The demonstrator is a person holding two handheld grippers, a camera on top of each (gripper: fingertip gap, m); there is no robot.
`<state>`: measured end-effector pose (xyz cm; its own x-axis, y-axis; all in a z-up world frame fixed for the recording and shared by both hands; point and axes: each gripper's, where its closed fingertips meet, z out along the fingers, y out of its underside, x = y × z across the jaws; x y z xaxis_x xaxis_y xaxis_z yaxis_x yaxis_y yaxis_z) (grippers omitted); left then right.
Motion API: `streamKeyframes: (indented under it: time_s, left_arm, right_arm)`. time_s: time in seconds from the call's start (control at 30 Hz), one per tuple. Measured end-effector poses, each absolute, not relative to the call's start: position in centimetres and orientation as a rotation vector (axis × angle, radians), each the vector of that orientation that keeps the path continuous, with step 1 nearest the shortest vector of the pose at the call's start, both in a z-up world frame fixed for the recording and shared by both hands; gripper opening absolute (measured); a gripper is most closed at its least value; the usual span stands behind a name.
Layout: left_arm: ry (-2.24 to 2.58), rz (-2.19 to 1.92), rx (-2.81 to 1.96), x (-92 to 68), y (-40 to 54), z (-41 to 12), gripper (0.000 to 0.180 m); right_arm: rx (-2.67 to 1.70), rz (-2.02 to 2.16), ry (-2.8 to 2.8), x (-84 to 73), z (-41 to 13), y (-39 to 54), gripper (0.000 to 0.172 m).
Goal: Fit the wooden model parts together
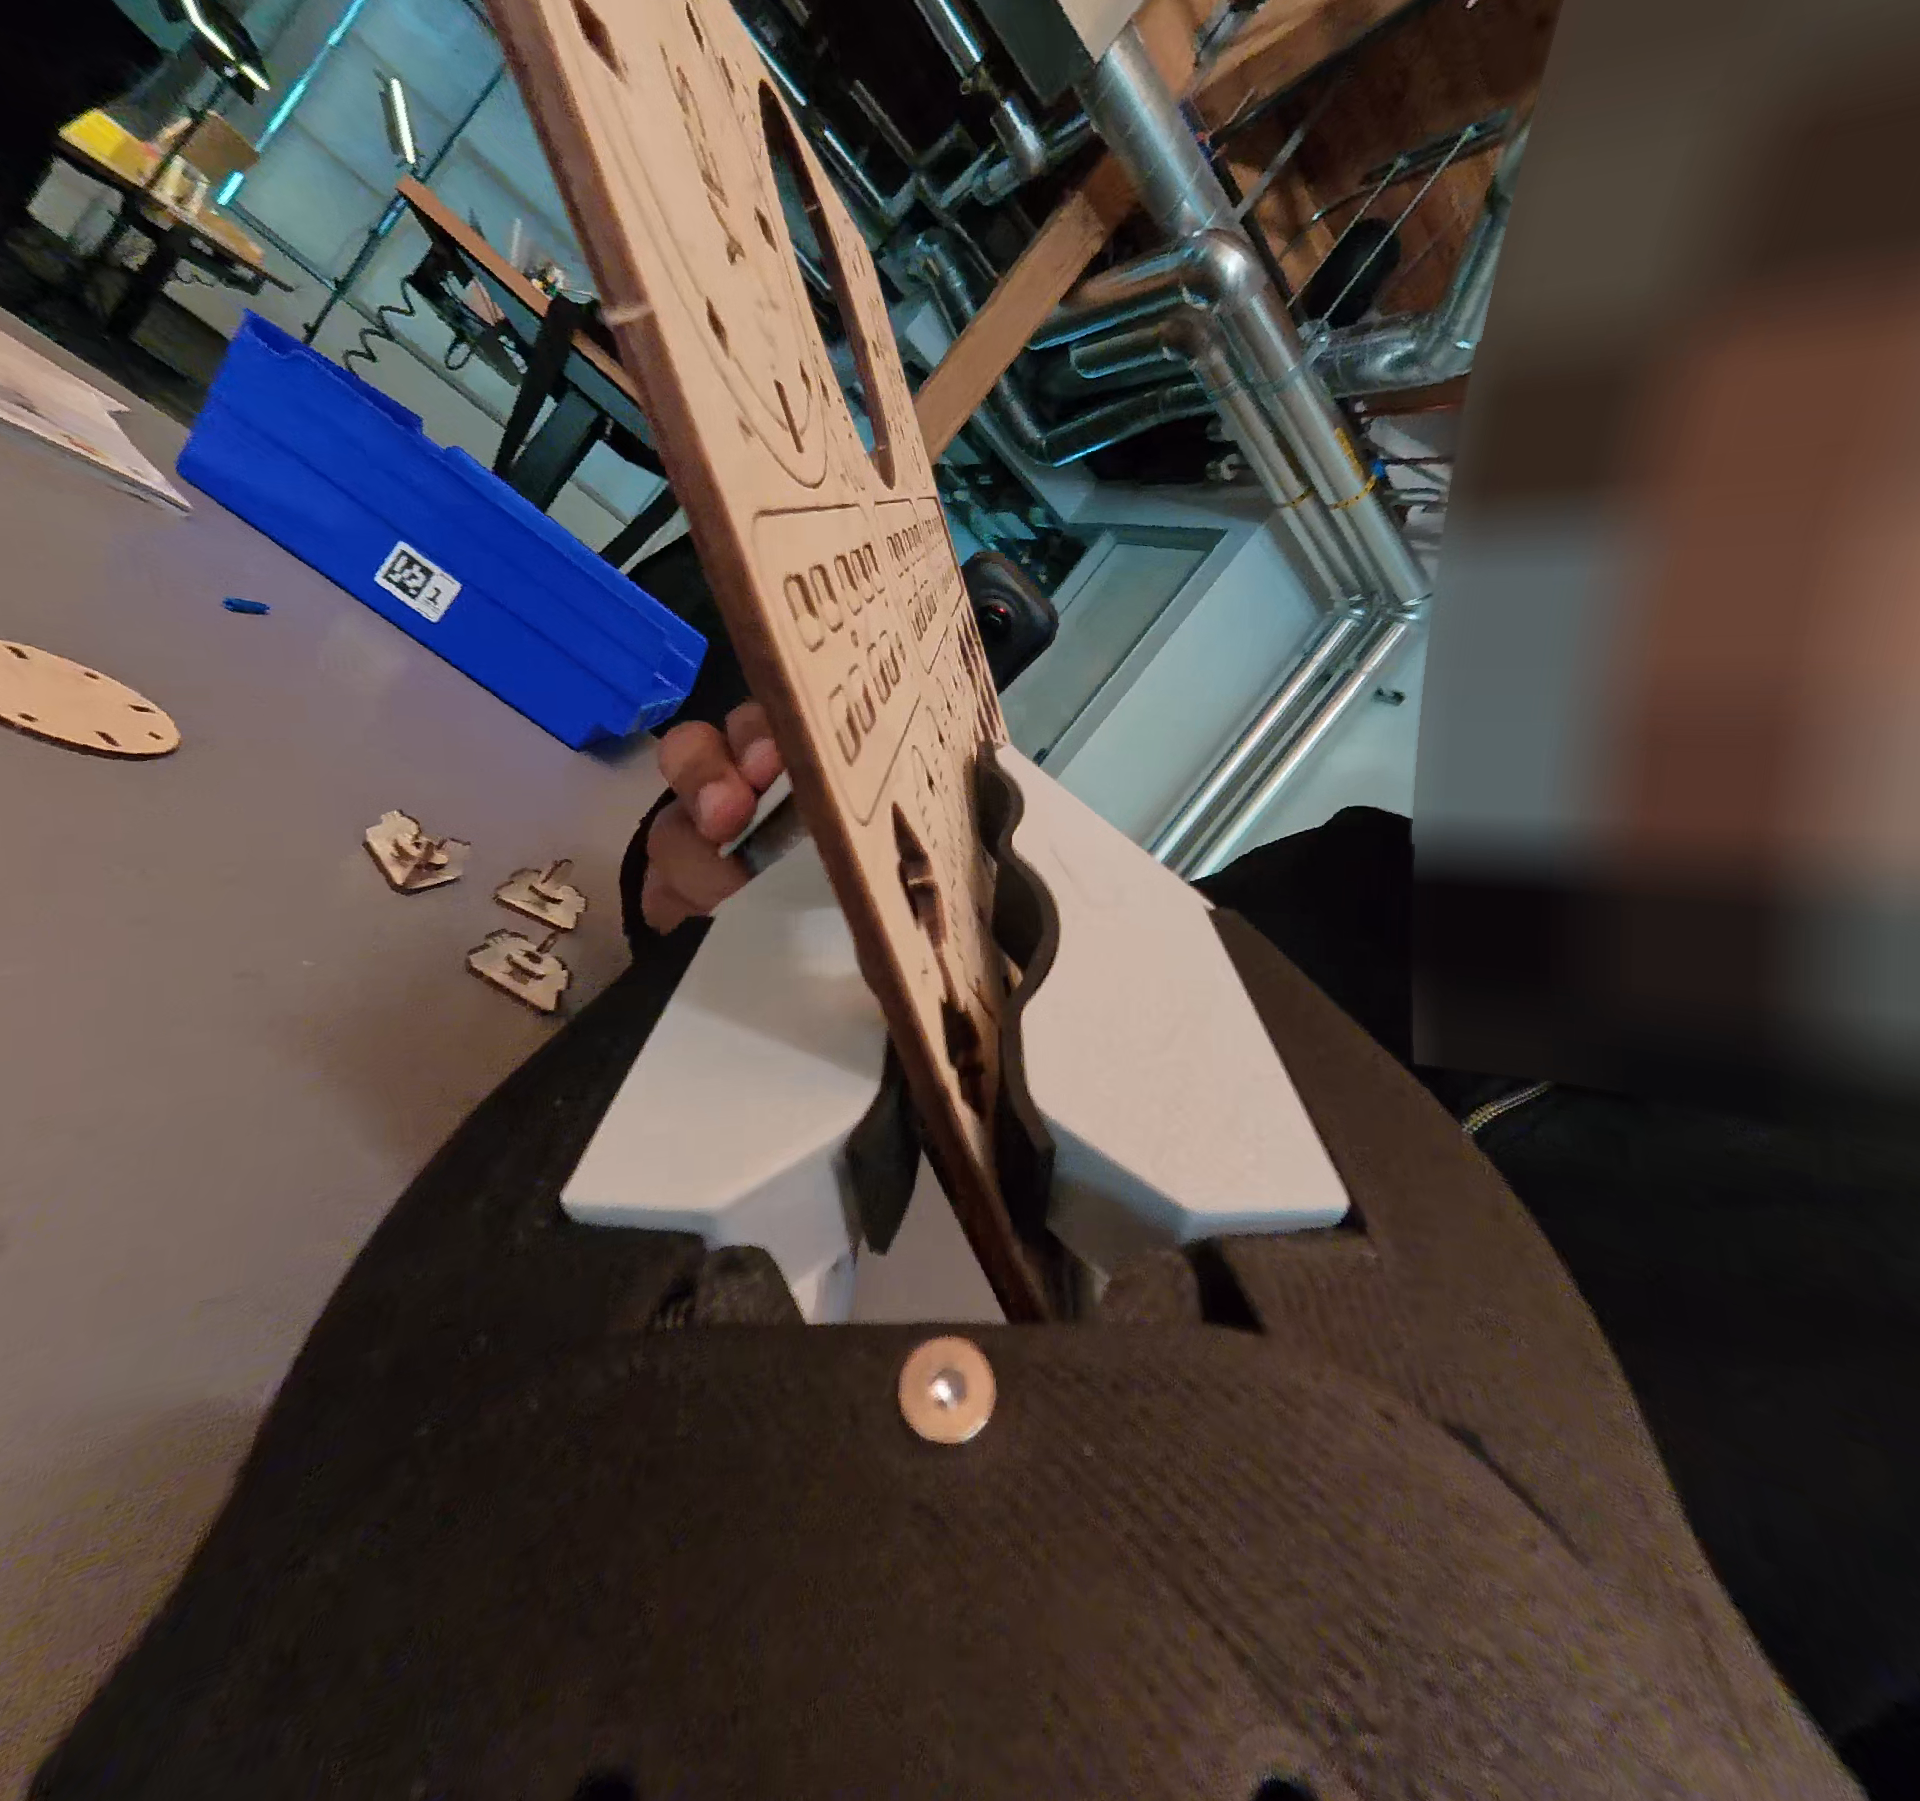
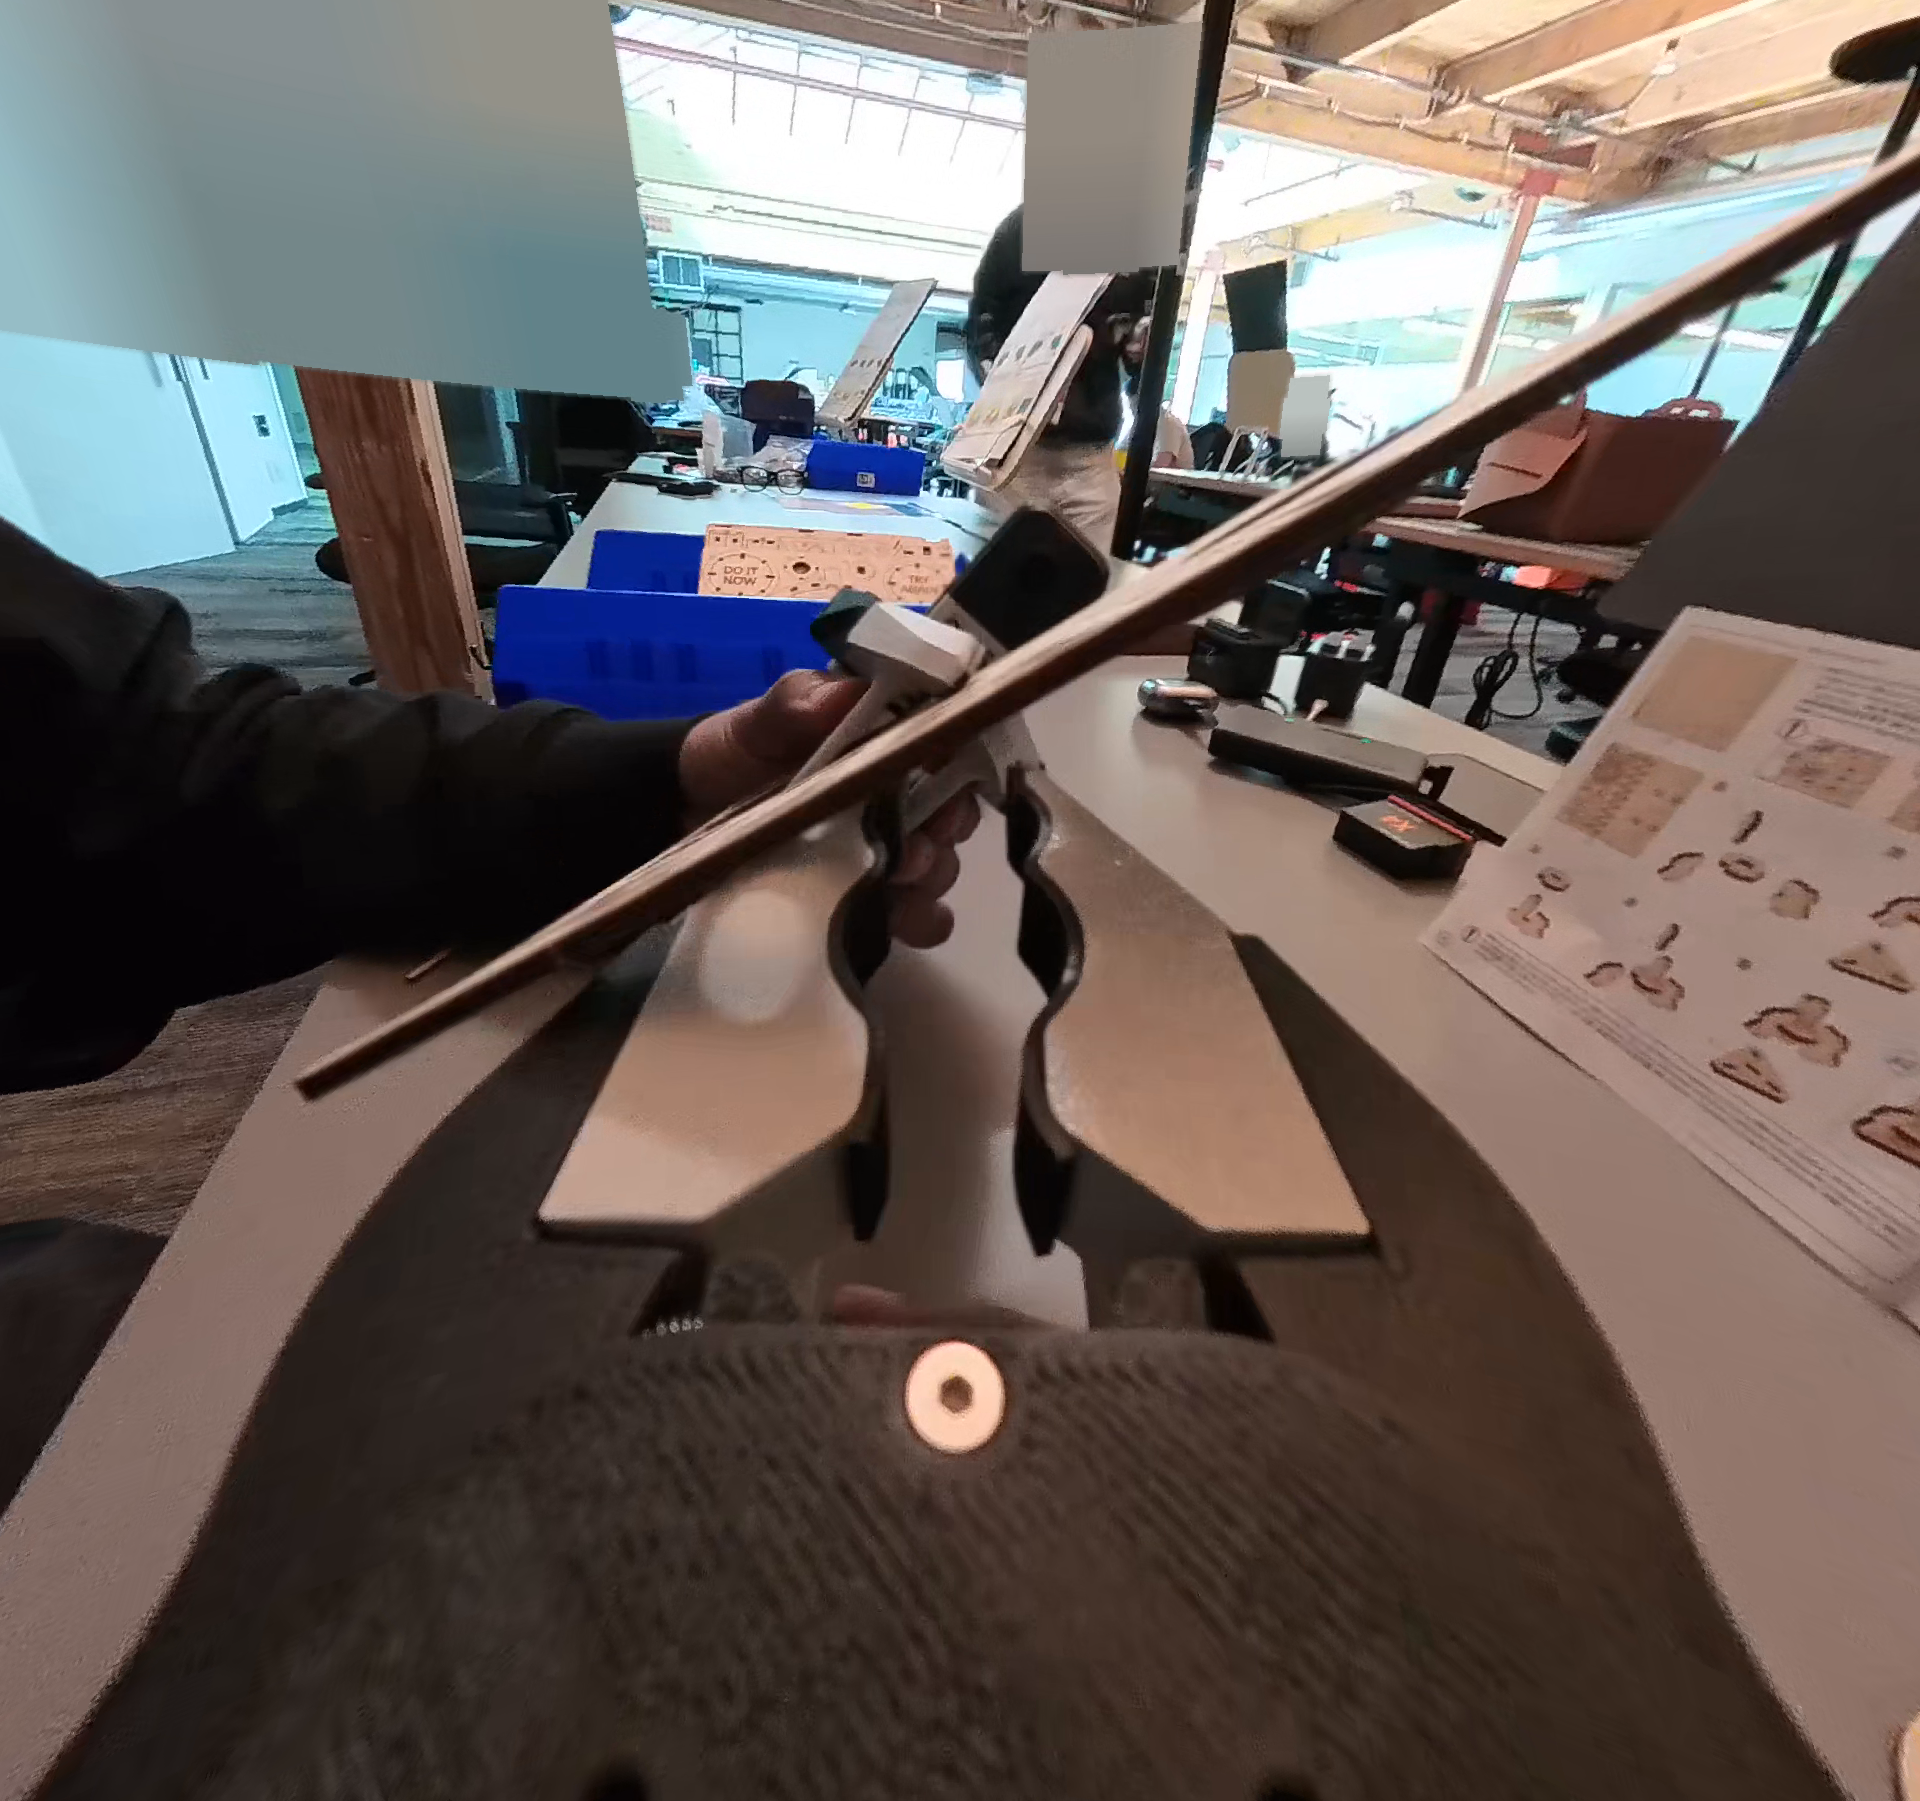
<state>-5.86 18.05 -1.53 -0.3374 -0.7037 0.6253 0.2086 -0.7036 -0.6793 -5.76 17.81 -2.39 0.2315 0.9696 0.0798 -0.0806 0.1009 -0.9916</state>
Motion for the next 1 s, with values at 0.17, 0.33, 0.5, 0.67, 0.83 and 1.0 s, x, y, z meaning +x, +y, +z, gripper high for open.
streamKeyframes:
  time_s: [0.17,0.33,0.5,0.67,0.83,1.0]
  left_arm:
    - [0.659,-2.177,-1.314,-5.6,17.5,-1.6,0.004]
    - [0.659,-2.162,-1.297,-5.7,17.5,-1.4,0.004]
    - [0.662,-2.153,-1.299,-5.8,17.5,-1.3,0.004]
    - [0.677,-2.104,-1.315,-5.9,17.8,-1.6,0.005]
    - [0.764,-1.985,-1.284,-6.1,17.5,-1.5,0.006]
    - [0.776,-2.057,-1.285,-6.1,17.2,-1.9,0.005]
  right_arm:
    - [-1.155,1.018,-0.995,-5.5,-2.0,17.9,0.024]
    - [-1.114,1.031,-1.028,-5.6,-1.8,17.2,0.016]
    - [-1.097,1.082,-1.03,-5.9,-1.6,16.7,0.004]
    - [-1.172,1.161,-1.019,-5.9,-2.0,17.1,0.002]
    - [-1.266,1.319,-0.988,-6.0,-2.1,17.0,0.0]
    - [-1.278,1.247,-1.035,-6.1,-2.4,17.0,0.0]
